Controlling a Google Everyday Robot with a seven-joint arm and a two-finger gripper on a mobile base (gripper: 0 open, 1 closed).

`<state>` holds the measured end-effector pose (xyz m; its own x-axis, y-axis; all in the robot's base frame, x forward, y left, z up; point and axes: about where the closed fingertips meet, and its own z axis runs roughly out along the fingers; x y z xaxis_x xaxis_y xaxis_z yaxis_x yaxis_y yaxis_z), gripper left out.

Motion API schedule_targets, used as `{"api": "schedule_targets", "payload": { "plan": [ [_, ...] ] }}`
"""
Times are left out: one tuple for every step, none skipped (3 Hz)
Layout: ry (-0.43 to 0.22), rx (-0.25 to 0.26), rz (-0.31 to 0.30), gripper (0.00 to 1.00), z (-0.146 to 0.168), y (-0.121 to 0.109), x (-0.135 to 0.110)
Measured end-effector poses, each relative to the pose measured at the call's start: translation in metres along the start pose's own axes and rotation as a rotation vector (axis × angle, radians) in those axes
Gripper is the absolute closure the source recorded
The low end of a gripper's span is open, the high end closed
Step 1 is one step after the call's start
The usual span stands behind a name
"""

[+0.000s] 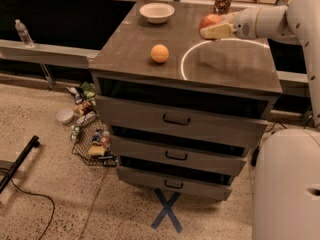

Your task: Move apple near orange

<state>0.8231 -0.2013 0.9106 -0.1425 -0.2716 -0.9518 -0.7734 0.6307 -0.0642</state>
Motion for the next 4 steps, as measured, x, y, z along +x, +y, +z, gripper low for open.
{"api": "schedule_targets", "payload": {
  "plan": [
    [0.032, -0.153, 0.058, 1.00, -0.003, 0.053, 0.005],
    [0.044, -0.268, 0.107, 1.00, 0.008, 0.101, 0.020],
    [0.035, -0.331, 0.104, 0.98, 0.029, 0.146, 0.041],
    [0.023, -0.324, 0.085, 0.77, 0.046, 0.159, 0.043]
  ]
}}
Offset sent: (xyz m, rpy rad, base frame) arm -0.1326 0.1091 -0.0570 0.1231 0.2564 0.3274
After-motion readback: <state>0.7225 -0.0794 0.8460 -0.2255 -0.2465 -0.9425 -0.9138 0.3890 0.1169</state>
